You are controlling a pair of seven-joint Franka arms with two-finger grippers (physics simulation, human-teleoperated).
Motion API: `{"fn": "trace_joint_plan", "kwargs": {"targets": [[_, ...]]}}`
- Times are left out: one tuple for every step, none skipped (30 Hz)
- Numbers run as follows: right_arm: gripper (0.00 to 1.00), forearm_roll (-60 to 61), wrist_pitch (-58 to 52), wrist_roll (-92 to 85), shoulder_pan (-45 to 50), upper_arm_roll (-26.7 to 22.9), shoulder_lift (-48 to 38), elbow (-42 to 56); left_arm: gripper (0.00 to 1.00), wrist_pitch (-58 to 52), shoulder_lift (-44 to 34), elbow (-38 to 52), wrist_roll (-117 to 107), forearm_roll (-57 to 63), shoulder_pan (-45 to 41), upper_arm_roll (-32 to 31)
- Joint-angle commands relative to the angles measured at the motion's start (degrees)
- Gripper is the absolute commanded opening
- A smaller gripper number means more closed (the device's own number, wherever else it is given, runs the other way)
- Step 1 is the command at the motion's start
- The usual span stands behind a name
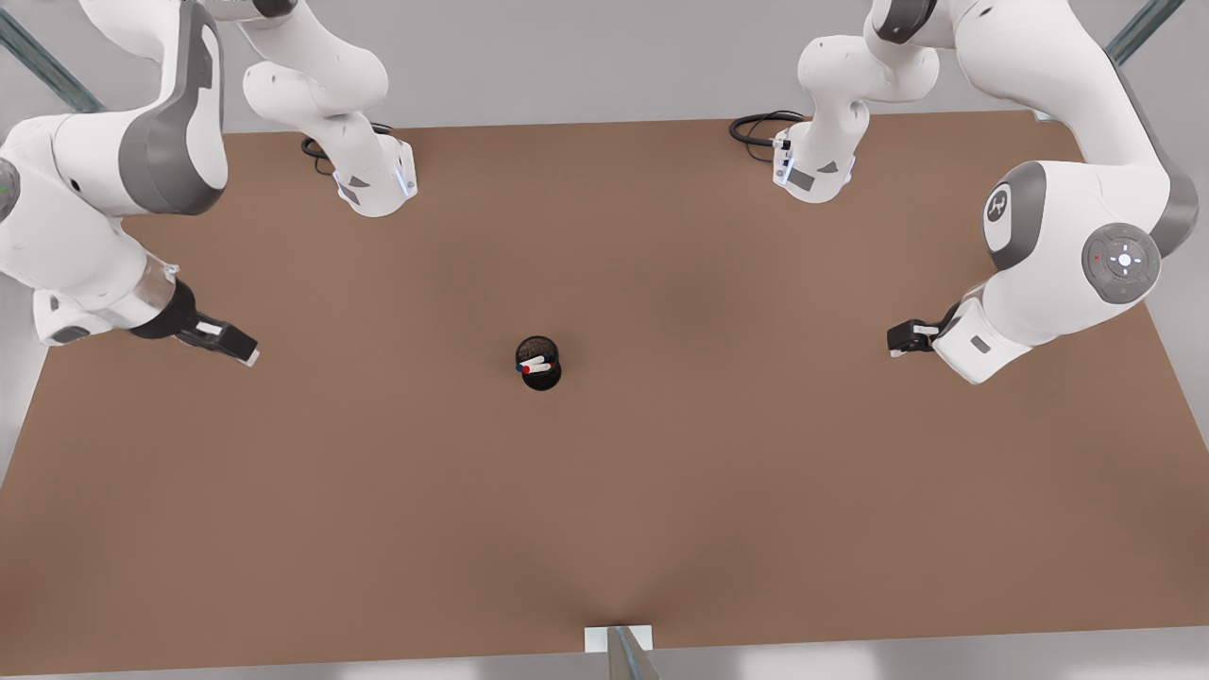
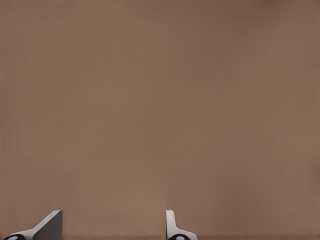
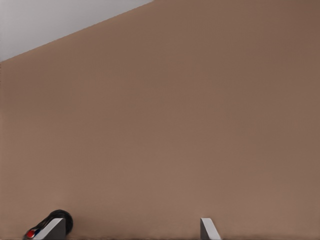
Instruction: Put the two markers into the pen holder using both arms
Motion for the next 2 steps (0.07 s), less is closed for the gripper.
{"fn": "trace_joint_plan", "kwargs": {"targets": [[1.0,0.1,-3.0,-16.2,-1.0,-0.1,2.2,2.2,1.0,0.0,-0.1,0.0,0.7,0.1,0.0,0.0],[1.0,-0.1,-3.1,-16.2,-1.0,-0.1,3.8,3.6,1.0,0.0,0.1,0.0,0.7,0.1,0.0,0.0]]}}
